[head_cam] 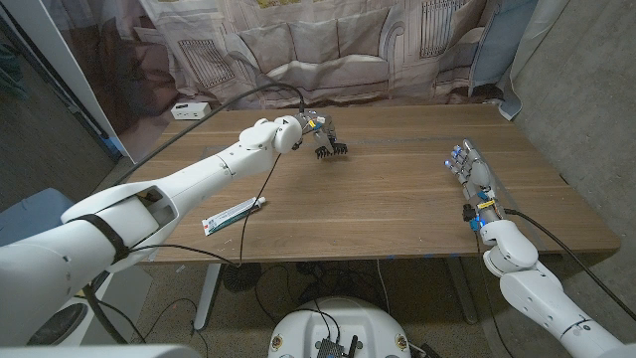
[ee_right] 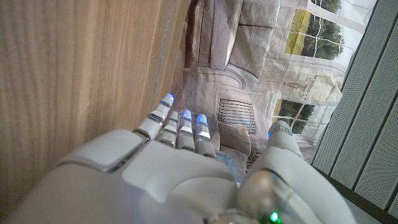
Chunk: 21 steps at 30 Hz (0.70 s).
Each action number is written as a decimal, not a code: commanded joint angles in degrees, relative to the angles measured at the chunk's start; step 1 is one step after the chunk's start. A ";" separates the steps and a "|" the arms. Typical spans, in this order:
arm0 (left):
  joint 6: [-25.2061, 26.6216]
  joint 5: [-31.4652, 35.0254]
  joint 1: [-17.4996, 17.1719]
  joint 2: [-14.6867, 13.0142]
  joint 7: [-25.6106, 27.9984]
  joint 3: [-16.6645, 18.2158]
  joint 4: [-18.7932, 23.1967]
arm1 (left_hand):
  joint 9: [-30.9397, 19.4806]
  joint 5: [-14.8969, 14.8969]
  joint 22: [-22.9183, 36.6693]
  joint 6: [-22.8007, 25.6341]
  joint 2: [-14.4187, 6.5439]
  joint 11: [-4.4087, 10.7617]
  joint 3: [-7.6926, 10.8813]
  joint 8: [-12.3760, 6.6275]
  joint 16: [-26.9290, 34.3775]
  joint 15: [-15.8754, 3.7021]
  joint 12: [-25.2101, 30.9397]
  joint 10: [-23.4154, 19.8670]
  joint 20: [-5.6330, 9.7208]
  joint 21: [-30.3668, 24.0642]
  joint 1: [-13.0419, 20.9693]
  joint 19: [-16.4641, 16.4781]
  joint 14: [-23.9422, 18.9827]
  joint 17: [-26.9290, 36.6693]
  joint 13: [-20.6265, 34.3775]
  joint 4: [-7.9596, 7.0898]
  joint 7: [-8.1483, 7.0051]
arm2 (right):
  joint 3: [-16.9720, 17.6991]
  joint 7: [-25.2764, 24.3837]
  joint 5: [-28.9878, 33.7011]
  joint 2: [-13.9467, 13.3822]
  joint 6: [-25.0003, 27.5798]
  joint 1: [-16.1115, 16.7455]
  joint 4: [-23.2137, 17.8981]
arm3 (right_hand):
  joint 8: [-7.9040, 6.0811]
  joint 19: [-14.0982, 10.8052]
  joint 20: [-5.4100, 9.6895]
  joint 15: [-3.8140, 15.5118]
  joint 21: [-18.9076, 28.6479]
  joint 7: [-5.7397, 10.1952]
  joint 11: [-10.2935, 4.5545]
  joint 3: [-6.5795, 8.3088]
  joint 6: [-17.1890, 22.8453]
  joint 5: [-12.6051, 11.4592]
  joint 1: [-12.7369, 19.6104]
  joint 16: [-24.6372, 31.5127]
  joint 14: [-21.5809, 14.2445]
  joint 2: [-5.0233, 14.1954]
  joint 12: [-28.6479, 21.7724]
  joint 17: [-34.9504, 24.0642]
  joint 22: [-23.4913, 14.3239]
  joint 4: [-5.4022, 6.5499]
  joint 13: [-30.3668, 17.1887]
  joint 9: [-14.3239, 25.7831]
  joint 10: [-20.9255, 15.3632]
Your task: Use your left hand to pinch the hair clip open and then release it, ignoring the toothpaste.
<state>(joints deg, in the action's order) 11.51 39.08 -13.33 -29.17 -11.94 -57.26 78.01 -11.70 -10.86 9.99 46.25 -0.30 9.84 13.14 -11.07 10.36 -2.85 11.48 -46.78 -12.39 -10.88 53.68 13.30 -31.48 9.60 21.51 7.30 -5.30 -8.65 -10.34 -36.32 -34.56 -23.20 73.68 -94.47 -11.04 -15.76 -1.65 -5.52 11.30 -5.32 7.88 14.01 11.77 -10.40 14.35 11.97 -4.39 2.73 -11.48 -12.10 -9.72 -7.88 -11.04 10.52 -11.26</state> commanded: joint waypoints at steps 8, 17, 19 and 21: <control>-0.29 -0.20 0.05 0.78 -0.17 -0.95 -1.57 | 0.05 -0.14 0.23 -0.08 -0.14 0.26 0.26 -0.08 0.02 -4.28 0.22 -0.07 0.09 -0.17 0.08 -0.21 0.41 0.13 -0.02 0.28 -0.02 | 0.39 -0.52 -0.04 -0.57 0.52 0.69 -0.74 | -0.14 -0.18 0.03 0.00 -0.11 -0.05 0.07 -0.32 0.53 0.20 0.49 0.19 -0.28 0.21 -0.10 -0.32 -0.20 -0.02 -0.20 0.20 -0.54; -0.11 -0.55 0.23 1.39 -0.71 -1.51 -2.62 | 0.07 -0.11 0.23 -0.54 -0.20 0.07 0.29 0.05 -0.08 -4.01 0.14 0.45 0.07 -0.12 -0.13 -0.41 0.88 0.15 -0.15 0.23 -0.11 | 0.66 -0.49 -0.13 -0.82 0.71 0.93 -1.01 | -0.12 -0.18 0.00 0.00 -0.11 -0.05 -0.11 -0.34 0.50 0.20 0.50 0.19 -0.28 0.22 -0.10 -0.32 -0.20 -0.02 -0.20 0.20 -0.55; -0.13 -0.68 0.23 1.43 -0.70 -1.54 -2.67 | 0.07 -0.10 0.23 -0.61 -0.21 0.12 0.28 0.06 -0.07 -4.02 0.13 0.53 0.06 -0.10 -0.19 -0.48 0.91 0.15 -0.16 0.21 -0.13 | 0.70 -0.52 -0.09 -0.89 0.78 0.95 -1.06 | -0.12 -0.18 0.00 0.00 -0.11 -0.07 -0.15 -0.34 0.49 0.20 0.51 0.19 -0.29 0.23 -0.11 -0.32 -0.20 -0.02 -0.20 0.20 -0.56; -0.01 -0.61 0.27 1.47 -0.67 -1.65 -2.72 | 0.07 -0.09 0.23 -0.64 -0.22 0.14 0.28 0.05 -0.10 -3.95 0.16 0.57 0.06 -0.08 -0.28 -0.56 1.05 0.16 -0.16 0.18 -0.09 | 0.74 -0.46 -0.12 -0.90 0.75 0.93 -1.06 | -0.13 -0.18 0.00 0.01 -0.11 -0.07 -0.12 -0.35 0.51 0.20 0.51 0.19 -0.28 0.23 -0.10 -0.33 -0.20 -0.02 -0.20 0.20 -0.55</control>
<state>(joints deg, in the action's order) 11.45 38.79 -13.31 -28.17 -12.38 -58.40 76.11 -11.42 -10.86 9.99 46.03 -0.30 9.93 13.14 -11.07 10.36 -2.87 11.48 -46.24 -12.28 -10.88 53.68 12.80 -30.67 9.61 21.25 7.29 -5.53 -8.22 -10.80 -36.38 -35.20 -22.63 74.40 -95.23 -11.04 -15.76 -1.65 -5.52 11.31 -5.32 7.88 14.01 11.77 -10.40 14.35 11.97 -4.38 2.73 -11.47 -12.10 -9.72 -7.88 -11.04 10.52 -11.26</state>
